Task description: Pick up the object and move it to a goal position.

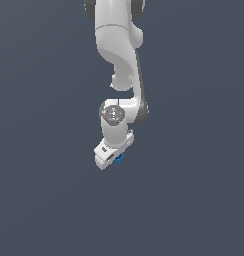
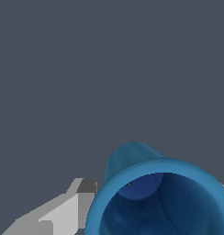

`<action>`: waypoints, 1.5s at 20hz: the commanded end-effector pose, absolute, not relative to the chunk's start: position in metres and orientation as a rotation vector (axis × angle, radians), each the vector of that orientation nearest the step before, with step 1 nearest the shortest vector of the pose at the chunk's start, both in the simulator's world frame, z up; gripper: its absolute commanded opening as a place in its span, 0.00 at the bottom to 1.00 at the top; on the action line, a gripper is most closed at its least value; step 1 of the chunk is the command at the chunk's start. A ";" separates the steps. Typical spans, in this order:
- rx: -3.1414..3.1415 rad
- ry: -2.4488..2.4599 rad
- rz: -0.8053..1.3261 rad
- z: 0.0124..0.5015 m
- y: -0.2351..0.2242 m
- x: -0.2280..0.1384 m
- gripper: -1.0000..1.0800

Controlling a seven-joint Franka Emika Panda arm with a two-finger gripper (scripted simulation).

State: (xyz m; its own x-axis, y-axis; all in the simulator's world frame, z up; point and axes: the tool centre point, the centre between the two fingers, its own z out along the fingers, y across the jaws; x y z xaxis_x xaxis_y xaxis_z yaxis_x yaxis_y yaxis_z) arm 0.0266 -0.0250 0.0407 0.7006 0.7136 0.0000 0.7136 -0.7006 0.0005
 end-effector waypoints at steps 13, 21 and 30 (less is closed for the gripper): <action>2.873 1.122 0.161 0.103 0.010 0.060 0.00; 2.821 0.987 0.374 0.195 0.057 0.099 0.00; 2.739 0.838 0.583 0.298 0.104 0.127 0.00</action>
